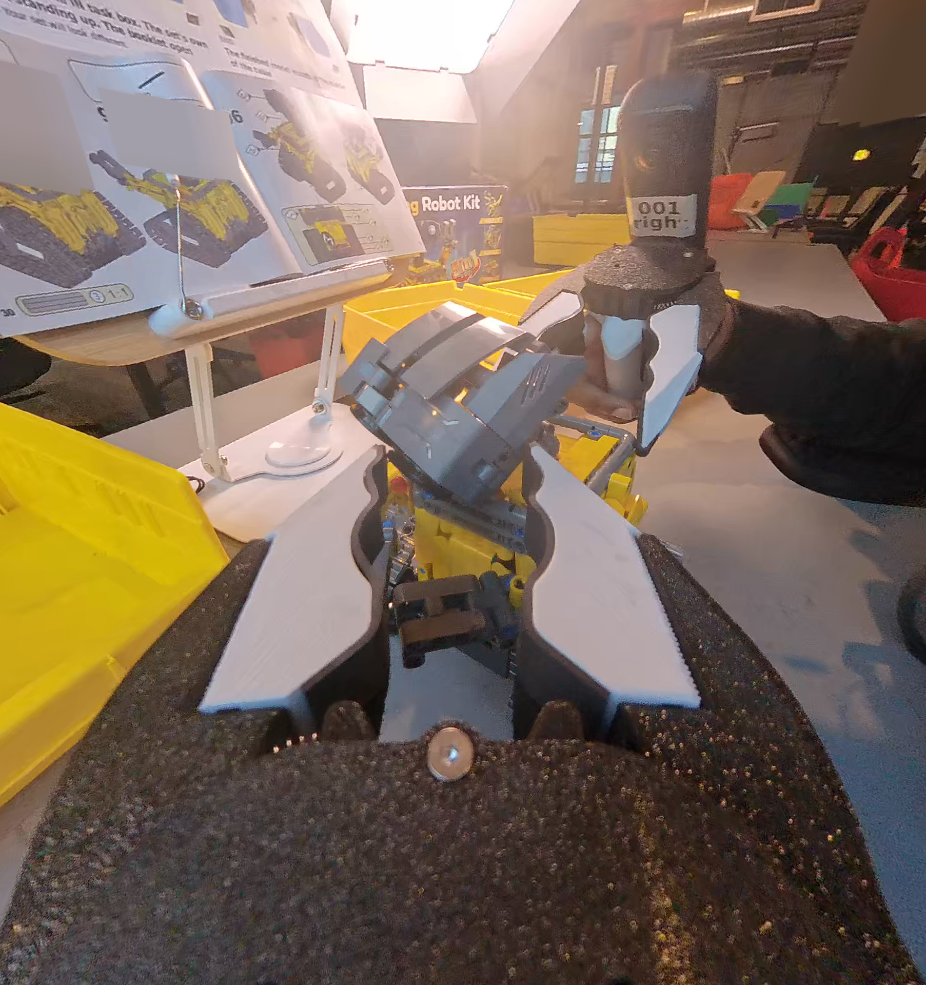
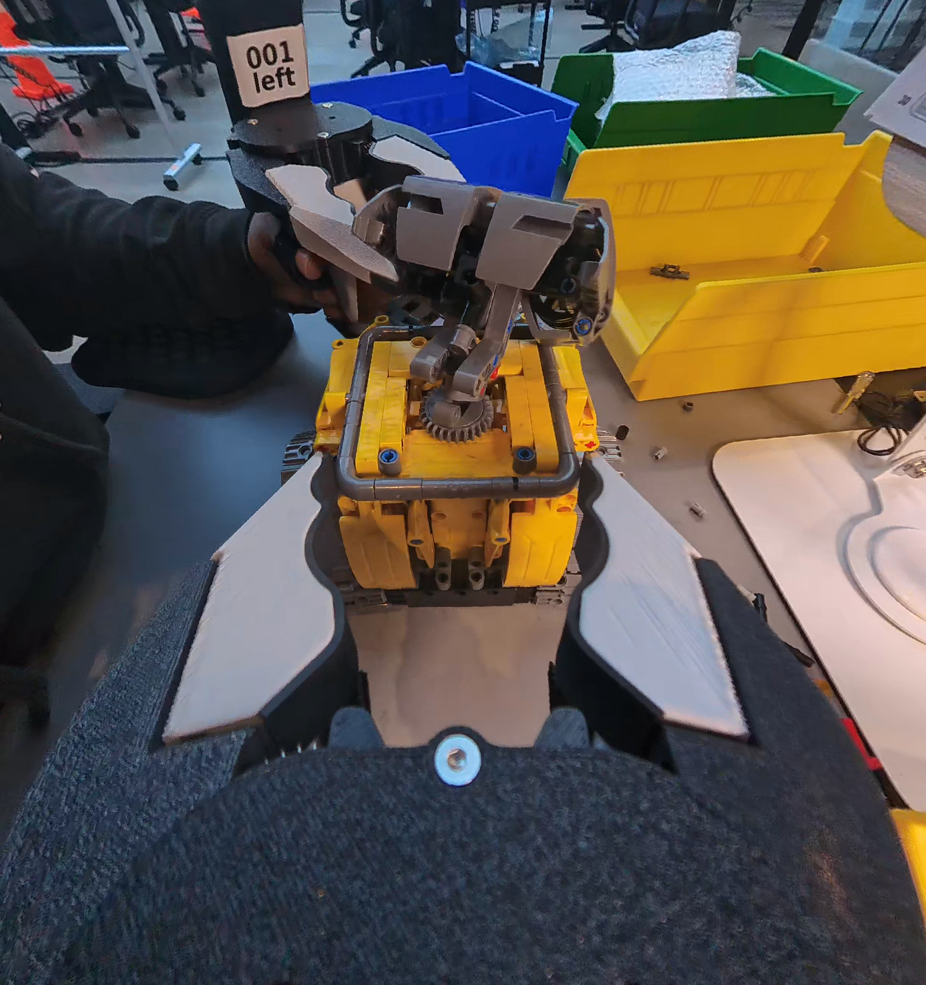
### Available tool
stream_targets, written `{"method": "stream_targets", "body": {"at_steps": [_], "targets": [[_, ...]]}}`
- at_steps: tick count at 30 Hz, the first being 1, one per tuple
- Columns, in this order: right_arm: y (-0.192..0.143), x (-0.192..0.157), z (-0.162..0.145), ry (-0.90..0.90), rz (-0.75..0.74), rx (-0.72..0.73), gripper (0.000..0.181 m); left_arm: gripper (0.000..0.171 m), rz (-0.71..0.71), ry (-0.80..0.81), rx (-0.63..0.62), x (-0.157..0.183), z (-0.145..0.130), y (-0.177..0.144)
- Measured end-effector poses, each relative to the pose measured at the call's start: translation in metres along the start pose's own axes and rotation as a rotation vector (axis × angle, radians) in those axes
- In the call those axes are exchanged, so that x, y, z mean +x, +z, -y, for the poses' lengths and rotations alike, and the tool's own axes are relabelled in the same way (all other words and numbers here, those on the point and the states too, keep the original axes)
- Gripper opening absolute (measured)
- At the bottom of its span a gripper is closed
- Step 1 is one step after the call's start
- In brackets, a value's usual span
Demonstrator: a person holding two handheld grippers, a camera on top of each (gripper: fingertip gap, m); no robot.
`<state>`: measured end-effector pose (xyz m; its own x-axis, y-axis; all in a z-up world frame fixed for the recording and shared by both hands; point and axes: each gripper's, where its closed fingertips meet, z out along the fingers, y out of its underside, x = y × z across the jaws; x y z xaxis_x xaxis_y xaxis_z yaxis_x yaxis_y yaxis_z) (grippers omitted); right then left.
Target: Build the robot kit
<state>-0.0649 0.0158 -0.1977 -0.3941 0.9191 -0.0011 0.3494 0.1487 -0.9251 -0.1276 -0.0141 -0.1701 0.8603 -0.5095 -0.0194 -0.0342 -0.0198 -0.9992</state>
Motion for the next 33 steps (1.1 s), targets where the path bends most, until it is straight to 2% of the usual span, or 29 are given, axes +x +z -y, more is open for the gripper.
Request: {"method": "stream_targets", "body": {"at_steps": [16,26,28,29,30,33], "targets": [[-0.013,-0.001,-0.005,-0.005,0.073,0.006,0.090,0.033,-0.089,0.041,0.019,0.013,0.002,-0.007],[-0.020,-0.001,-0.008,-0.014,0.082,-0.029,0.088,0.031,-0.099,0.044,0.016,0.015,0.002,-0.007],[-0.022,-0.001,-0.009,-0.015,0.085,-0.034,0.087,0.026,-0.102,0.044,0.029,0.016,0.005,-0.009],[-0.023,-0.001,-0.009,-0.016,0.084,-0.038,0.087,0.018,-0.104,0.047,0.044,0.017,0.008,-0.011],[-0.024,-0.001,-0.009,-0.018,0.082,-0.042,0.087,0.003,-0.106,0.051,0.064,0.018,0.012,-0.013],[-0.024,-0.001,-0.009,-0.031,0.068,-0.063,0.086,0.000,-0.109,0.062,0.068,0.020,0.015,-0.014]]}}
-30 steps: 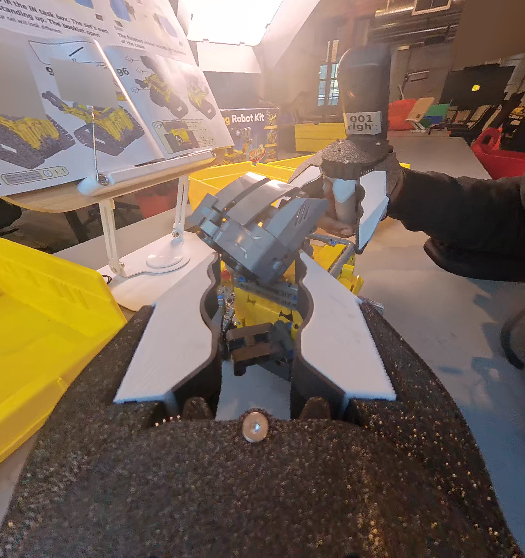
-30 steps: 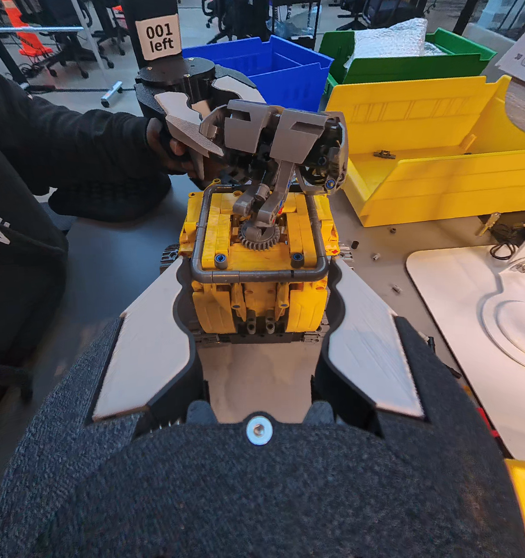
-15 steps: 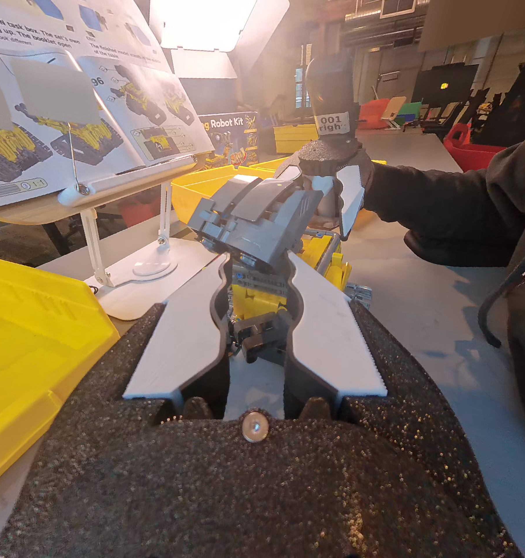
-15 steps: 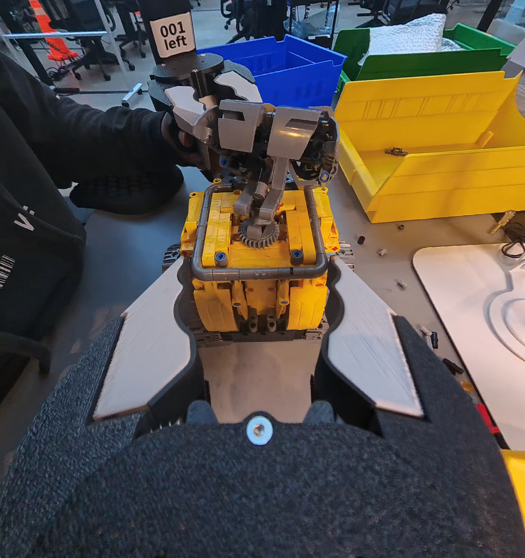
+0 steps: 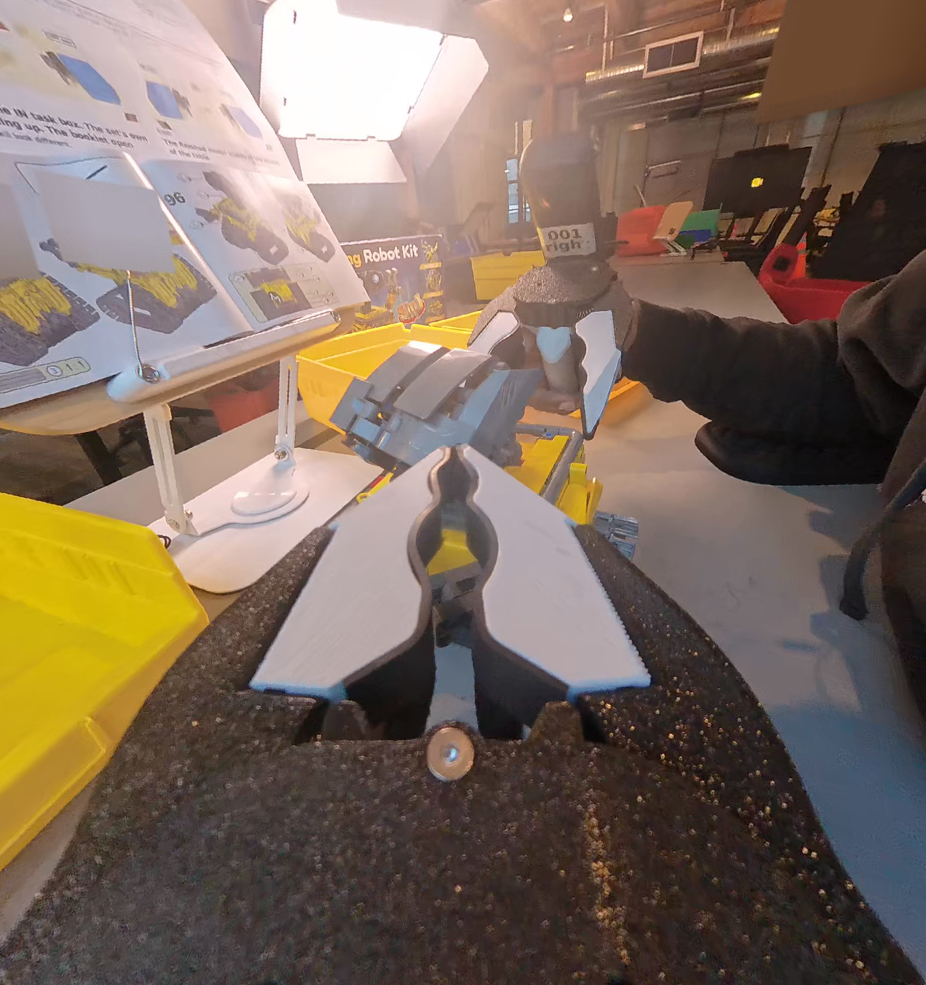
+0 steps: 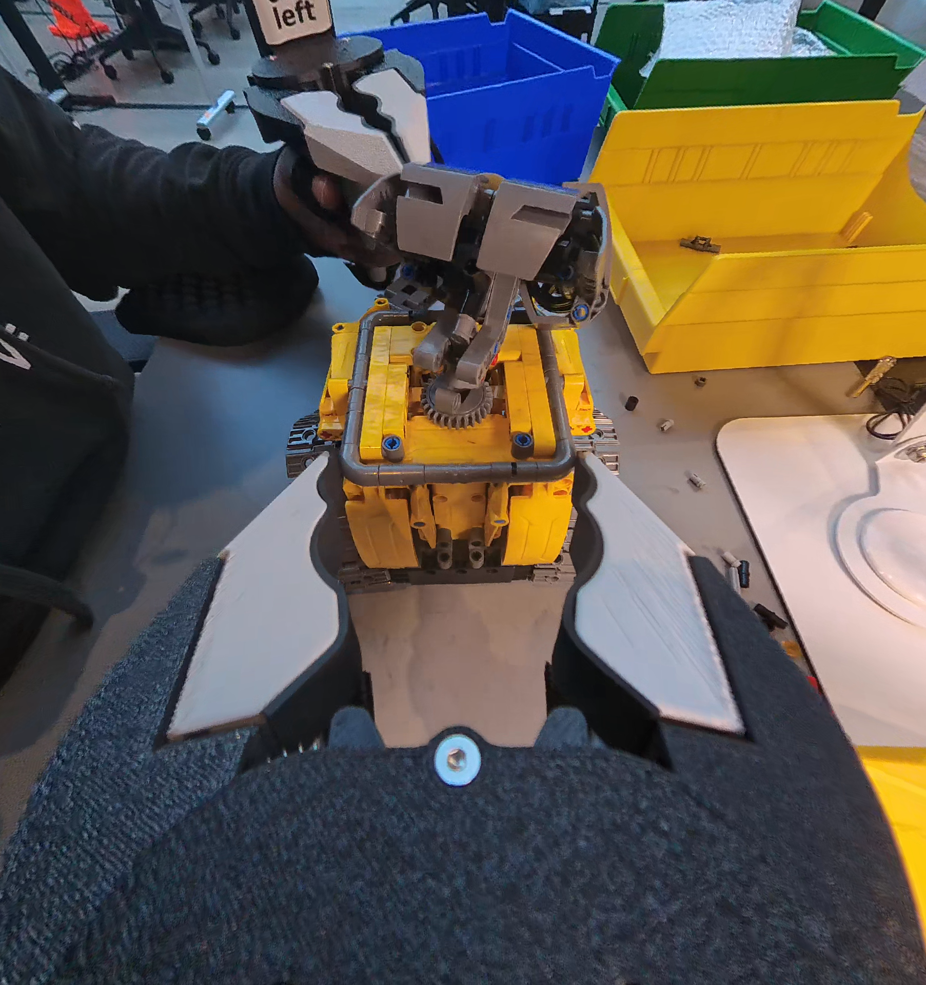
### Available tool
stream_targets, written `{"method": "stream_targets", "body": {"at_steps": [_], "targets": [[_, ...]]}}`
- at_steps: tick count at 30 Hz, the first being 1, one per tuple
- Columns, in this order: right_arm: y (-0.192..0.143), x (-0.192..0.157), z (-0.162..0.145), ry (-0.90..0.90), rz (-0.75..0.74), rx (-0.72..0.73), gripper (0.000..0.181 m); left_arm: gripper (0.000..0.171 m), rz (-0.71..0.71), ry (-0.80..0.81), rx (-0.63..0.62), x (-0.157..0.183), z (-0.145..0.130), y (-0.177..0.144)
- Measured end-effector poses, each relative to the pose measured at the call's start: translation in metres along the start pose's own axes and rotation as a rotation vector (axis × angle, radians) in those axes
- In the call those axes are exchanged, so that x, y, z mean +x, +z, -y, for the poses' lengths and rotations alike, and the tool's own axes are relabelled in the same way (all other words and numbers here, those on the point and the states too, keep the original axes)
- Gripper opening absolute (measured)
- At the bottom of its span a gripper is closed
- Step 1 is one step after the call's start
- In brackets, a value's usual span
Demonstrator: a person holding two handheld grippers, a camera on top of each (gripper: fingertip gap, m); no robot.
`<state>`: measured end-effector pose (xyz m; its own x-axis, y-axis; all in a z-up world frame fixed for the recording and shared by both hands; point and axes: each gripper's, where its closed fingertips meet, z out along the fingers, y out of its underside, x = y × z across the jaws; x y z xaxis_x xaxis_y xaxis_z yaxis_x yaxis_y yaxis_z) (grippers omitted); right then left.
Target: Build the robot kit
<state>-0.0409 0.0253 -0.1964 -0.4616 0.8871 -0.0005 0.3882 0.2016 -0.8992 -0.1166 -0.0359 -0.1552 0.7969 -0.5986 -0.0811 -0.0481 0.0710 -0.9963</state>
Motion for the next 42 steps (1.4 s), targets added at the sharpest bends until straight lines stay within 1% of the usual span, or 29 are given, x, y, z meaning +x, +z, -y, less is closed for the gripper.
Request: {"method": "stream_targets", "body": {"at_steps": [2,4,6,8,10,12,13,14,16,18,19,20,22,26,29,32,35,36,37,38,39,41,42], "targets": [[-0.001,0.000,0.001,-0.019,-0.012,-0.013,0.085,0.000,0.010,0.014,-0.005,0.000,-0.001,0.001],[-0.003,-0.003,0.007,-0.037,-0.018,-0.005,0.079,0.000,0.025,0.006,0.016,-0.003,0.002,-0.001],[-0.005,-0.003,0.015,-0.043,-0.041,0.016,0.080,0.006,0.048,-0.024,0.049,-0.011,0.007,-0.006],[-0.006,-0.001,0.024,-0.040,-0.078,0.043,0.085,0.021,0.048,-0.061,0.058,-0.017,0.008,-0.009],[-0.004,0.002,0.034,-0.035,-0.123,0.067,0.092,0.042,0.027,-0.090,0.029,-0.017,0.002,-0.009],[-0.002,0.005,0.044,-0.016,-0.168,0.104,0.095,0.053,0.000,-0.096,-0.021,-0.013,-0.007,-0.006],[0.001,0.005,0.050,0.004,-0.179,0.127,0.096,0.052,-0.003,-0.089,-0.046,-0.011,-0.012,-0.003],[0.004,0.004,0.055,0.026,-0.189,0.149,0.096,0.048,0.000,-0.075,-0.069,-0.009,-0.016,0.000],[0.009,0.006,0.062,0.051,-0.222,0.168,0.096,0.030,-0.001,-0.036,-0.085,-0.003,-0.019,0.005],[0.014,0.006,0.063,0.049,-0.247,0.160,0.092,0.023,0.002,-0.006,-0.087,0.001,-0.018,0.007],[0.016,0.006,0.063,0.041,-0.250,0.156,0.085,0.020,0.006,0.005,-0.088,0.001,-0.017,0.007],[0.016,0.007,0.062,0.033,-0.262,0.154,0.082,0.018,-0.001,0.012,-0.085,0.003,-0.016,0.006],[0.013,0.012,0.061,0.010,-0.291,0.153,0.066,0.016,-0.018,0.011,-0.078,0.006,-0.013,0.005],[0.009,0.011,0.058,0.012,-0.240,0.159,0.066,0.010,-0.033,0.024,-0.053,0.012,-0.007,0.005],[0.005,0.009,0.054,-0.023,-0.208,0.152,0.065,0.003,-0.029,0.037,-0.023,0.013,-0.002,0.005],[0.000,0.008,0.049,-0.058,-0.181,0.140,0.065,0.010,-0.019,0.025,-0.004,0.009,0.001,0.002],[-0.004,0.008,0.044,-0.052,-0.153,0.141,0.064,0.018,0.002,0.003,-0.002,0.002,-0.001,0.000],[-0.005,0.011,0.042,-0.050,-0.162,0.137,0.053,0.021,0.003,0.001,-0.005,0.001,-0.002,0.000],[-0.007,0.012,0.038,-0.066,-0.166,0.120,0.029,0.023,0.004,0.000,-0.009,0.001,-0.003,0.001],[-0.006,0.011,0.033,-0.079,-0.152,0.103,0.024,0.024,0.002,0.000,-0.014,0.002,-0.005,0.002],[-0.005,0.010,0.030,-0.083,-0.145,0.097,0.027,0.024,0.001,0.004,-0.024,0.002,-0.007,0.002],[-0.003,0.008,0.029,-0.078,-0.131,0.104,0.042,0.025,-0.003,0.004,-0.028,0.003,-0.009,0.003],[-0.002,0.006,0.029,-0.077,-0.117,0.104,0.044,0.023,-0.008,-0.004,-0.023,0.004,-0.008,0.003]]}}
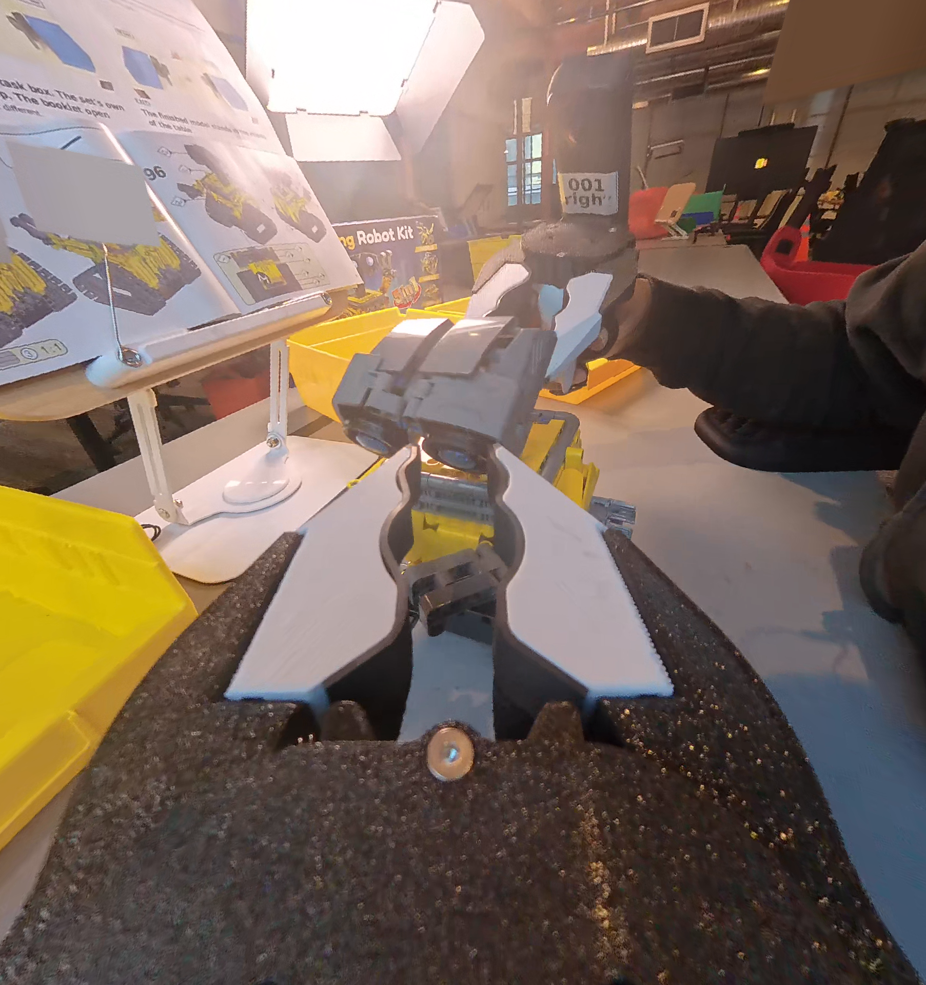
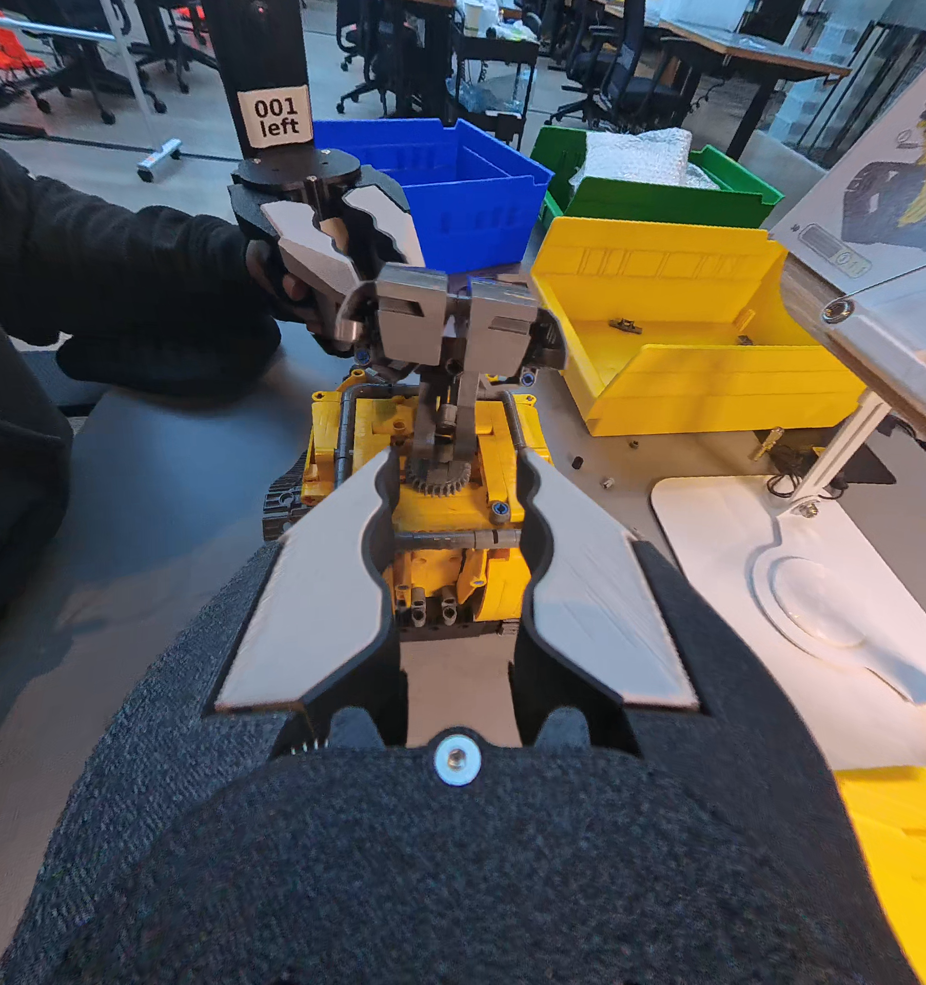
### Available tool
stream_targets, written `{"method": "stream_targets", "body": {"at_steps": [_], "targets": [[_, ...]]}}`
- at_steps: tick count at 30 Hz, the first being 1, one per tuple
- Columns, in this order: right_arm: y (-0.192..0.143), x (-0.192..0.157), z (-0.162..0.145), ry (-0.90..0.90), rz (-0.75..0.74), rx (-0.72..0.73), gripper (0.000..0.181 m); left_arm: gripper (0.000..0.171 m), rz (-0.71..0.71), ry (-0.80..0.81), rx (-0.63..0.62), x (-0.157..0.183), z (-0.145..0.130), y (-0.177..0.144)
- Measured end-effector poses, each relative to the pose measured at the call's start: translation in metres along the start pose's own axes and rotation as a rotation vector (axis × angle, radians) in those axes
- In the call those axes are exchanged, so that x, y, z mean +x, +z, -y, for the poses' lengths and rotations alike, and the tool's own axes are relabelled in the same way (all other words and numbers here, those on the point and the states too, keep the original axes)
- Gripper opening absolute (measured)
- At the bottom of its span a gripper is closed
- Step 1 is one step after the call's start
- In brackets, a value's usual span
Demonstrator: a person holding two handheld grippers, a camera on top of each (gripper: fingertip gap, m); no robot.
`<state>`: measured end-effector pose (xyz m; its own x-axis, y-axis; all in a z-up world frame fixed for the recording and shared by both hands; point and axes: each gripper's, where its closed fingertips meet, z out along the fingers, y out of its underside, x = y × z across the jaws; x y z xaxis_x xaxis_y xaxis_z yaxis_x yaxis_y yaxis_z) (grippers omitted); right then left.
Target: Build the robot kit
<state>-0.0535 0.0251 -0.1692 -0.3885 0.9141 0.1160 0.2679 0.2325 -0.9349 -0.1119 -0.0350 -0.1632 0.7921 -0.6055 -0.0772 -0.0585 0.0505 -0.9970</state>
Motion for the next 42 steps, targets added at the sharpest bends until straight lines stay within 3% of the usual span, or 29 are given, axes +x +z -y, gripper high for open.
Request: {"method": "stream_targets", "body": {"at_steps": [11,13,15,23,26,34,40,42], "targets": [[0.011,0.004,0.026,0.073,-0.022,0.093,0.093,0.019,0.005,0.011,0.044,0.006,0.012,0.005],[0.015,0.003,0.026,0.071,-0.019,0.081,0.094,0.009,0.033,0.013,0.054,0.003,0.015,0.006],[0.017,0.001,0.021,0.059,-0.005,0.060,0.087,0.013,0.023,0.009,0.065,0.005,0.017,0.008],[0.012,-0.003,0.014,0.062,0.029,0.017,0.091,0.015,0.019,0.011,0.095,0.011,0.026,0.016],[0.006,-0.014,0.011,0.087,0.110,-0.001,0.105,0.016,0.016,0.016,0.102,0.013,0.029,0.019],[0.000,-0.003,0.025,0.115,0.069,0.078,0.086,0.017,0.020,0.095,0.075,0.018,0.039,0.030],[-0.009,-0.002,0.021,0.226,0.173,0.174,0.085,0.029,-0.004,0.135,0.019,0.018,0.048,0.036],[-0.010,-0.003,0.017,0.288,0.217,0.191,0.084,0.045,-0.035,0.075,0.004,0.016,0.052,0.038]]}}
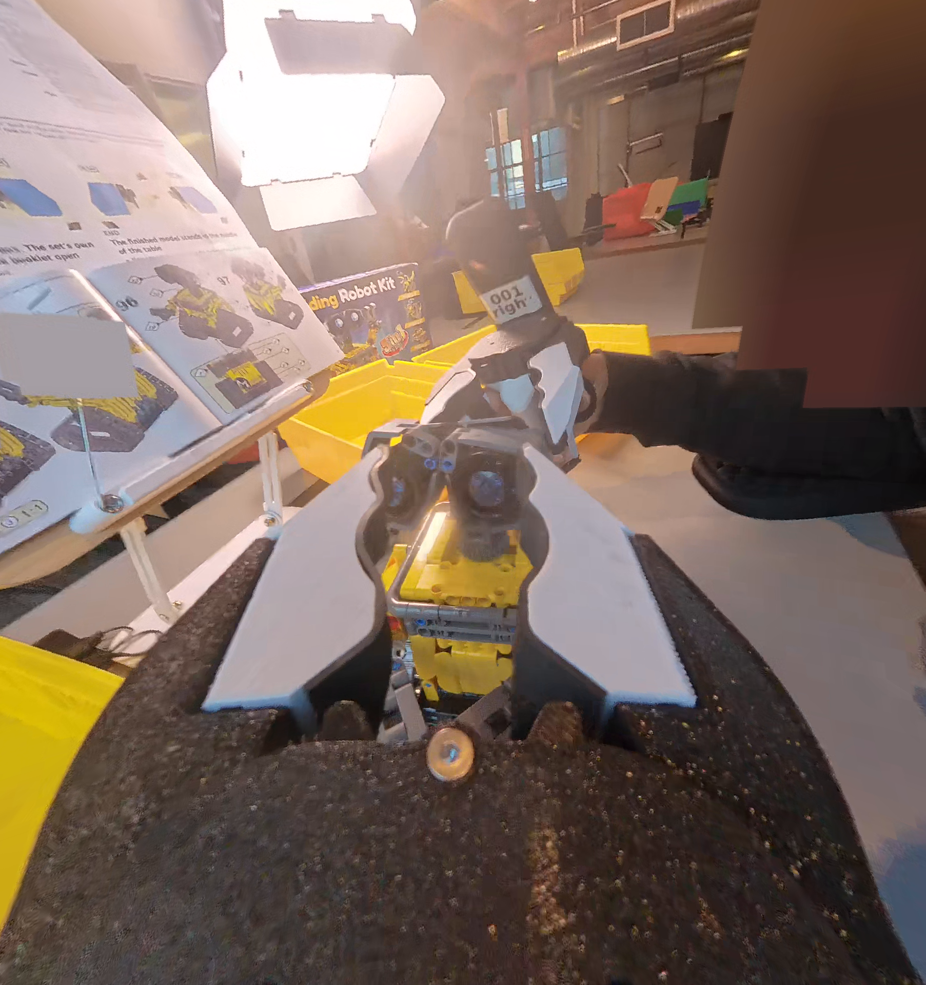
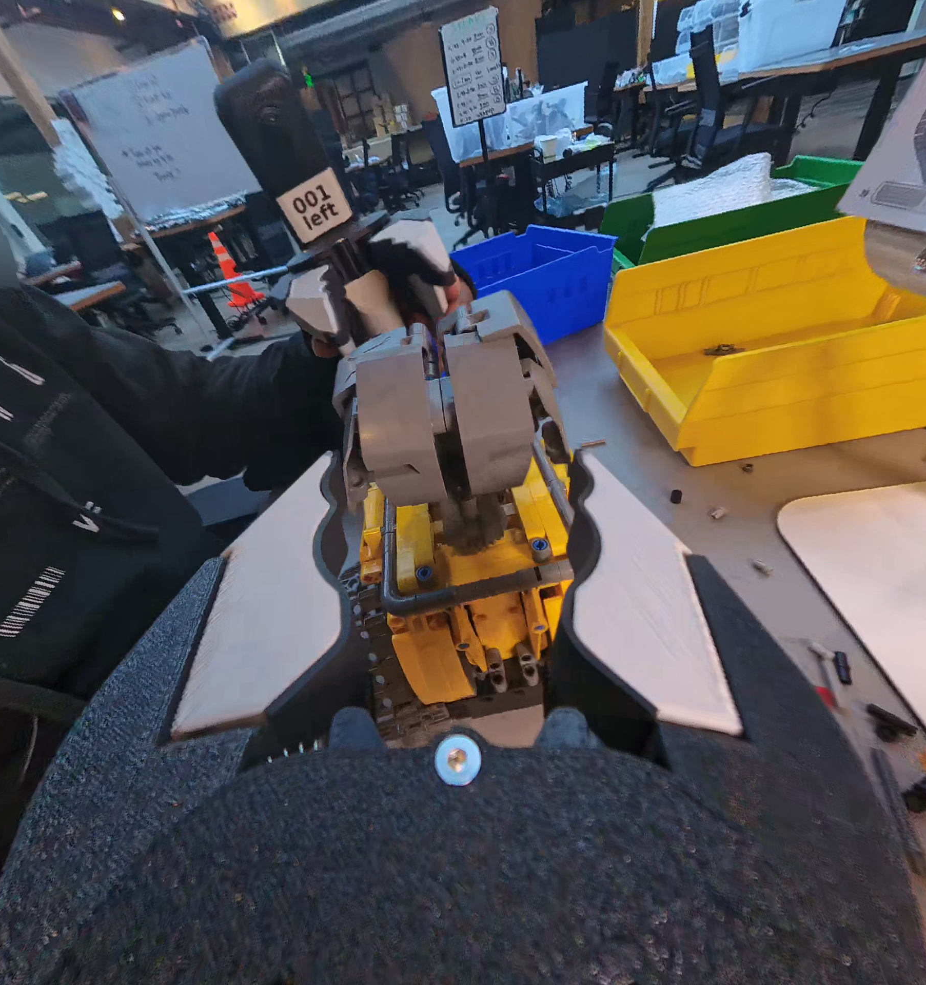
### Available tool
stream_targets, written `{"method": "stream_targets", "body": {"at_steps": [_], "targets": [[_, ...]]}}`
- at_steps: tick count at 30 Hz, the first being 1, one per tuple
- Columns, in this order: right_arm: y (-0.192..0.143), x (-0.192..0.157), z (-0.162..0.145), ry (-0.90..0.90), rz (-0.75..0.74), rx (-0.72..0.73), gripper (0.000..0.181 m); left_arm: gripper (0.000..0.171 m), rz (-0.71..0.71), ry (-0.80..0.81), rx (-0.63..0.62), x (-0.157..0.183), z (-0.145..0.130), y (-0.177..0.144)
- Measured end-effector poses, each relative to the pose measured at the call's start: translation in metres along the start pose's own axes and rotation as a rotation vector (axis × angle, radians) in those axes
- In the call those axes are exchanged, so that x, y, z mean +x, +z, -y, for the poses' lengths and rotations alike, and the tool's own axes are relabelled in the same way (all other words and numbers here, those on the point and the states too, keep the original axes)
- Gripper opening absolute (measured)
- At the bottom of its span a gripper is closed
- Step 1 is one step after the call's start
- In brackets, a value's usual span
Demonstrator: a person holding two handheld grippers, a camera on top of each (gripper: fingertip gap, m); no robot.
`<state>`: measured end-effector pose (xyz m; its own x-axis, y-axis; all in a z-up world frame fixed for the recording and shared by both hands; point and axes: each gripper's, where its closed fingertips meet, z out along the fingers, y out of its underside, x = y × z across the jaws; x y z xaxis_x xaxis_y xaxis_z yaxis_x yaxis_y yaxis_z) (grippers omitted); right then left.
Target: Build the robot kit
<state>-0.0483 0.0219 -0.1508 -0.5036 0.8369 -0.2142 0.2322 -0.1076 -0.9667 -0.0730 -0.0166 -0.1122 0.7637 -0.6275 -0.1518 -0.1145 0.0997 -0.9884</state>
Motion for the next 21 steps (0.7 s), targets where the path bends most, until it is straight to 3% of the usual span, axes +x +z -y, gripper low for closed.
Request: {"method": "stream_targets", "body": {"at_steps": [3,5,9,14,16,18,21], "targets": [[-0.001,0.000,0.000,0.031,0.019,0.045,0.084,0.090,-0.082,-0.113,-0.090,0.002,-0.010,0.010],[0.000,0.000,0.000,0.028,0.016,0.045,0.084,0.102,-0.084,-0.132,-0.123,-0.001,-0.017,0.018],[-0.001,0.002,0.000,0.049,0.026,0.069,0.084,0.090,-0.092,-0.156,-0.128,-0.003,-0.022,0.033],[-0.006,0.013,0.003,0.116,0.018,0.116,0.084,0.088,-0.049,-0.191,-0.130,-0.015,-0.026,0.038],[-0.007,0.012,0.004,0.199,0.071,0.137,0.068,0.087,-0.015,-0.196,-0.152,-0.022,-0.029,0.040],[-0.009,0.020,0.003,0.222,0.048,0.143,0.066,0.087,-0.001,-0.190,-0.169,-0.027,-0.031,0.042],[-0.020,0.019,0.000,0.110,-0.007,0.089,0.081,0.087,-0.014,-0.193,-0.170,-0.029,-0.031,0.044]]}}
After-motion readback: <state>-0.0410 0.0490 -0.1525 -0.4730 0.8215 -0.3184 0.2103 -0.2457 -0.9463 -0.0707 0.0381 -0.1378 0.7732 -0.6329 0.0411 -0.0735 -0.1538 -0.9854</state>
